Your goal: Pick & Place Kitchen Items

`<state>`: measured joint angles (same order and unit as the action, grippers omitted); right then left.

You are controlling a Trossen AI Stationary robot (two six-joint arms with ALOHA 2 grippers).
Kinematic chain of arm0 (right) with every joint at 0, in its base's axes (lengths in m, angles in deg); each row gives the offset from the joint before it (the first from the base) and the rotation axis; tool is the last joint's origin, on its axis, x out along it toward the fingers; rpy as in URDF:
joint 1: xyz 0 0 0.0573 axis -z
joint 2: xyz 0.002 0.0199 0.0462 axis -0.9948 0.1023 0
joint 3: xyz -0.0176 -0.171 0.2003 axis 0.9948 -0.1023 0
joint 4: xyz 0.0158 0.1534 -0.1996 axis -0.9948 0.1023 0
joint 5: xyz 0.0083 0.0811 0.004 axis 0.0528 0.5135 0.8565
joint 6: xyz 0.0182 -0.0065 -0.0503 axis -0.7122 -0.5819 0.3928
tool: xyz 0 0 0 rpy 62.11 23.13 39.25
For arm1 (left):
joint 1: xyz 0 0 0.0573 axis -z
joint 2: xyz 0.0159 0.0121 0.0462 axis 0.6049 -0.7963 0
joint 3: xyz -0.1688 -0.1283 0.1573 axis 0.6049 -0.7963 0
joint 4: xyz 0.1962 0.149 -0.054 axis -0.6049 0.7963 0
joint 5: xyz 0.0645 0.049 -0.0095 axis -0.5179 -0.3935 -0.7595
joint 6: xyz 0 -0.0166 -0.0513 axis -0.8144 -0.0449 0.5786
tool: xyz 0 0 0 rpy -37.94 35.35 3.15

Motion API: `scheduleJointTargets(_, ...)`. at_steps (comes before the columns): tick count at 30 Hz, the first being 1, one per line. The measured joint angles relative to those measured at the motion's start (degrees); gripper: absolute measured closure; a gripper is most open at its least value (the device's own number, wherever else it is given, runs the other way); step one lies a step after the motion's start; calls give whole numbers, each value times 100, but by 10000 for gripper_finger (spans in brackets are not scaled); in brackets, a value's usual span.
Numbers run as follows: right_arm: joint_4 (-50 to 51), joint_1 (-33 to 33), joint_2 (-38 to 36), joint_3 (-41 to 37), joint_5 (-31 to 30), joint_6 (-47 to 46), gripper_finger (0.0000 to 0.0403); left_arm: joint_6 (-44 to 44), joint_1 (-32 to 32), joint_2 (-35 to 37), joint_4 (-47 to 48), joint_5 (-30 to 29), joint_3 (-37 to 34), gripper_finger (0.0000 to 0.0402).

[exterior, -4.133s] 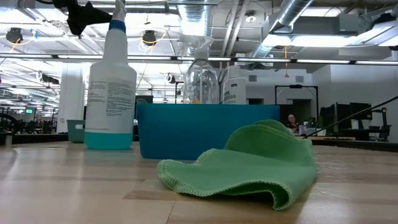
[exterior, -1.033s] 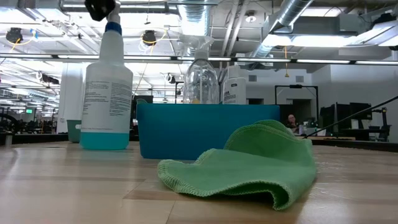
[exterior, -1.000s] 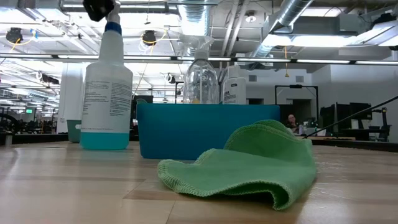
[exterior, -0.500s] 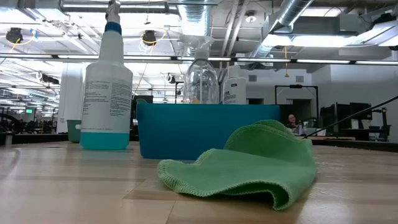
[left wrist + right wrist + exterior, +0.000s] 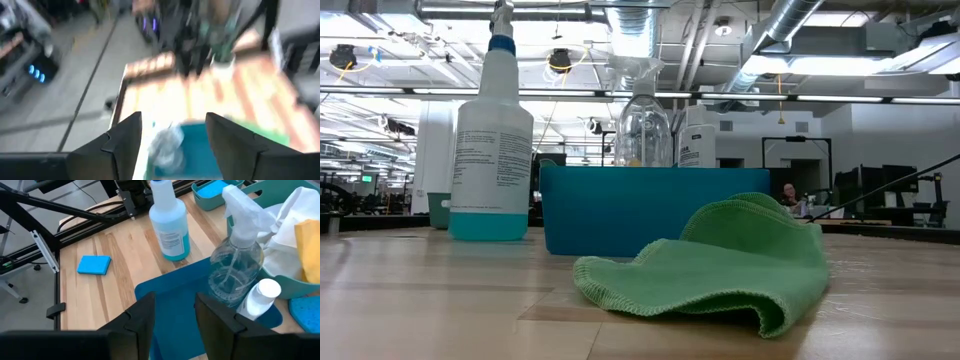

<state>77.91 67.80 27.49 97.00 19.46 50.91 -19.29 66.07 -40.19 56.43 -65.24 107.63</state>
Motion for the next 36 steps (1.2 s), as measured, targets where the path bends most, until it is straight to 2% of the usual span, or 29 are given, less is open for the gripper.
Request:
scheduleJointTargets(3,-1,-5,0,0,-1,0,271,12,-341,-636,1104,770,796,174)
scheduleJointTargets(6,-2,-3,-2,0,-1,17,271,-128,-713,-1147,1952,1676,1186,164)
scheduleJointTargets(10,-4,-1,-1,0,-1,70,271,-736,-992,-1480,1885,2411,1144,159)
scheduleJointTargets(14,-9,-12,0,0,-1,63,271,-1388,-1265,-1664,1915,2499,1020,159)
scheduleJointTargets(16,-9,-39,0,0,-2,59,271,-1720,-1475,-1696,1903,2354,963,160)
scheduleJointTargets(21,-9,-109,0,0,-8,13,271,-2167,-1991,-1482,1908,2296,526,160)
scheduleJointTargets(27,-4,-243,0,0,-159,-43,271,-2081,-2410,-914,1921,2722,-200,159)
scheduleJointTargets(32,-5,-283,0,0,-354,-46,271,-1999,-2481,-277,1917,2865,-960,159)
scheduleJointTargets(36,-4,-233,0,0,-384,1,271,-2136,-2433,-125,1909,2756,-1482,165)
